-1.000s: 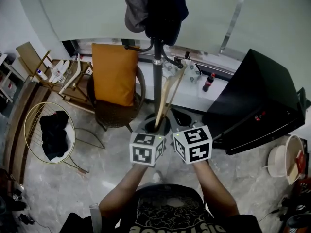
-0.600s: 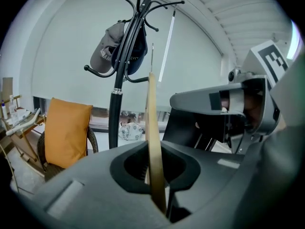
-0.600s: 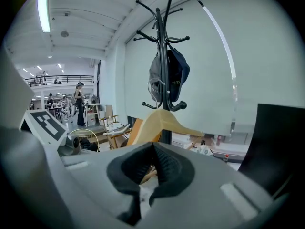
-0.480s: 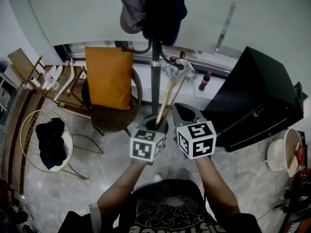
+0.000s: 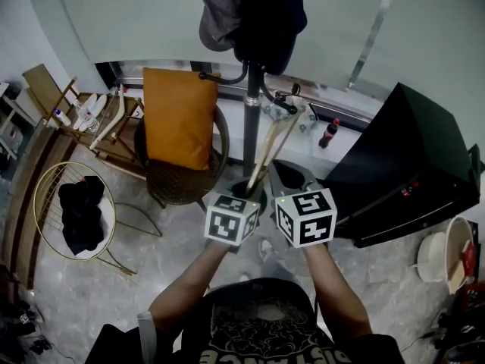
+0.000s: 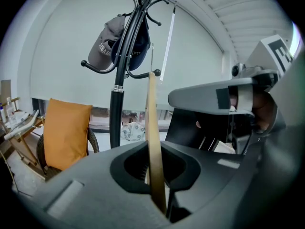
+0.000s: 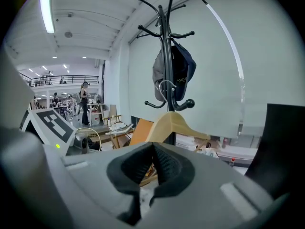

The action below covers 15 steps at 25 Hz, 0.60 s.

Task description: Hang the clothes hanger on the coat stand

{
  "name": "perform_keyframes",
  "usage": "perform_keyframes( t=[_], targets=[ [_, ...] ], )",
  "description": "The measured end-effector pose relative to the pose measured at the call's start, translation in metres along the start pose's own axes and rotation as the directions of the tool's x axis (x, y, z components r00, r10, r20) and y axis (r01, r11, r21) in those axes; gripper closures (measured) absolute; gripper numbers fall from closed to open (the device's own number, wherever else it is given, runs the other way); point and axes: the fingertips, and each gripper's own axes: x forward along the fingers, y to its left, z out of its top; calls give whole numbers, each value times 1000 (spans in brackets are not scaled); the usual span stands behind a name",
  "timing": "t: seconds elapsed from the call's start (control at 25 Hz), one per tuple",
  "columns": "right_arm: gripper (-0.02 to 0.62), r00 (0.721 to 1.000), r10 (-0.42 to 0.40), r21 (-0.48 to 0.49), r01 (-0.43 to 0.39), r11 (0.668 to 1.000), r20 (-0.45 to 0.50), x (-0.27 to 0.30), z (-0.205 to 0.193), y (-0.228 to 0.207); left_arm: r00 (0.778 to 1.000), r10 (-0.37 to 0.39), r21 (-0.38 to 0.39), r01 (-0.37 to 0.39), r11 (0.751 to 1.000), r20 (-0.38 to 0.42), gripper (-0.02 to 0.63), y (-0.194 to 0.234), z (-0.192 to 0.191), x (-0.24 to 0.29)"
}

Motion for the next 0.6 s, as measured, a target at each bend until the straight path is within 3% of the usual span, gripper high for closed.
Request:
perform_keyframes(
  t=[0.6],
  targets=[
    [595, 998, 59, -21, -60, 998, -28, 31, 0, -22, 1000, 25, -45, -25, 999, -8, 578, 20, 0, 36]
  ],
)
